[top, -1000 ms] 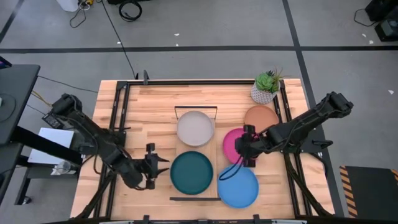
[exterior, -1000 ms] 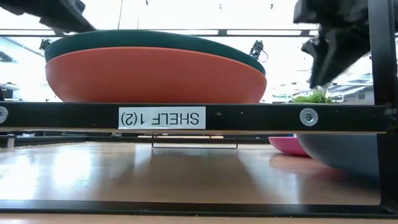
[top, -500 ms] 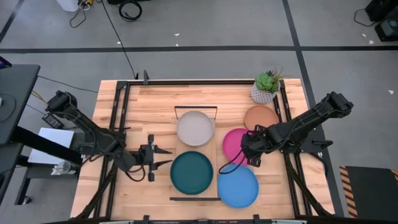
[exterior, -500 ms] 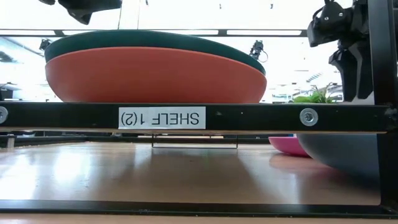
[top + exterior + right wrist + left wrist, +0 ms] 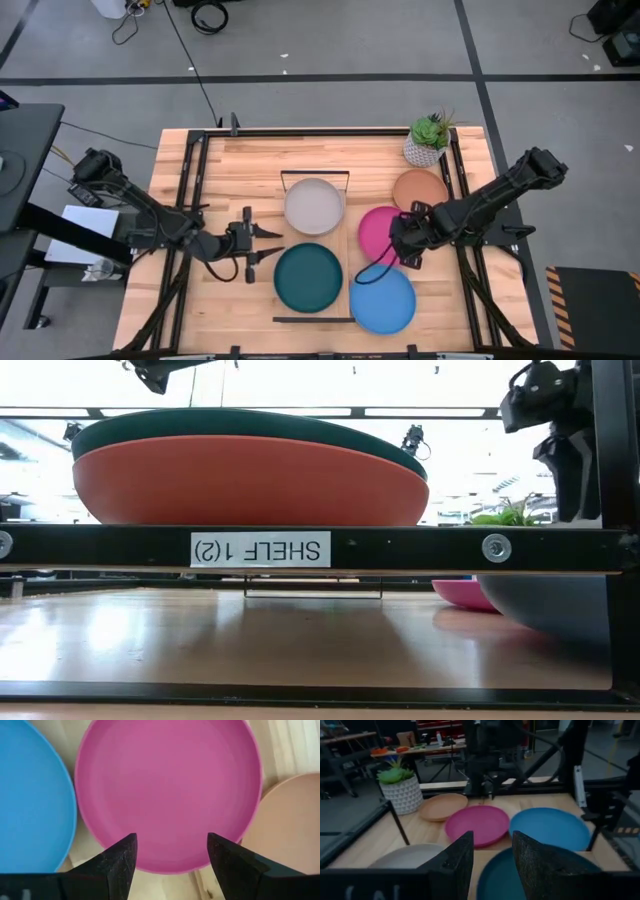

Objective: Place and stack plates onto a shelf
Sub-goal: Stack the pink plate on top of the dark green plate on the shelf

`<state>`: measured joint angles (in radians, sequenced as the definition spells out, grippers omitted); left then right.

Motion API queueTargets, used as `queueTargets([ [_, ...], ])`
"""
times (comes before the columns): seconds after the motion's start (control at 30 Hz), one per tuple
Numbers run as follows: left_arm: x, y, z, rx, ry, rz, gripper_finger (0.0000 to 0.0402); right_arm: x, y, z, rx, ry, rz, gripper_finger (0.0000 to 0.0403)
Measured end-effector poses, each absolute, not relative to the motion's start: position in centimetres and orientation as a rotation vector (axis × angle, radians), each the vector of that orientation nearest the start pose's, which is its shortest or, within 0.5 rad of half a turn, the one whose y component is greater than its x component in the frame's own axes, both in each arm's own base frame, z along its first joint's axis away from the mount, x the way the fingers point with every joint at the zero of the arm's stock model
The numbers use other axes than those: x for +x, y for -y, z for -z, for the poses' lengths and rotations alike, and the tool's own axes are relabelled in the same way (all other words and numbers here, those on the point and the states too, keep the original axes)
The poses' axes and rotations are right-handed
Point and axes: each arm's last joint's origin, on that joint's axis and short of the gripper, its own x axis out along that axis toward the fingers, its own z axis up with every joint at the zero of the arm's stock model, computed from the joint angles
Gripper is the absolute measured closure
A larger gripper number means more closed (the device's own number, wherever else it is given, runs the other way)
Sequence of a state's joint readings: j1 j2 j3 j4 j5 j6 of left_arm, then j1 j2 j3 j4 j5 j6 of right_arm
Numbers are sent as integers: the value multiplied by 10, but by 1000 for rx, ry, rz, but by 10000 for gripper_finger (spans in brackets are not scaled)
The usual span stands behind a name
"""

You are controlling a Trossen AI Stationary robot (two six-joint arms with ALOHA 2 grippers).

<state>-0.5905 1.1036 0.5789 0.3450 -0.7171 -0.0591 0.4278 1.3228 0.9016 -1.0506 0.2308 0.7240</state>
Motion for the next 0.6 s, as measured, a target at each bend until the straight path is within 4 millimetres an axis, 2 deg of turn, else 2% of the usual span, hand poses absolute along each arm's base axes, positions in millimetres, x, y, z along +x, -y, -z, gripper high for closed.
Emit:
queueTargets([
  [0.13, 209, 111, -247, 97, -148, -115, 258, 196, -86, -215, 111, -1355, 360, 157],
  [0.37, 208, 102, -213, 42, -147, -99, 258, 210, -97, -204, 24, -1514, 383, 161],
  [0.6, 204, 100, -211, 36, -140, -102, 258, 220, -102, -211, -62, -1513, 342, 161],
])
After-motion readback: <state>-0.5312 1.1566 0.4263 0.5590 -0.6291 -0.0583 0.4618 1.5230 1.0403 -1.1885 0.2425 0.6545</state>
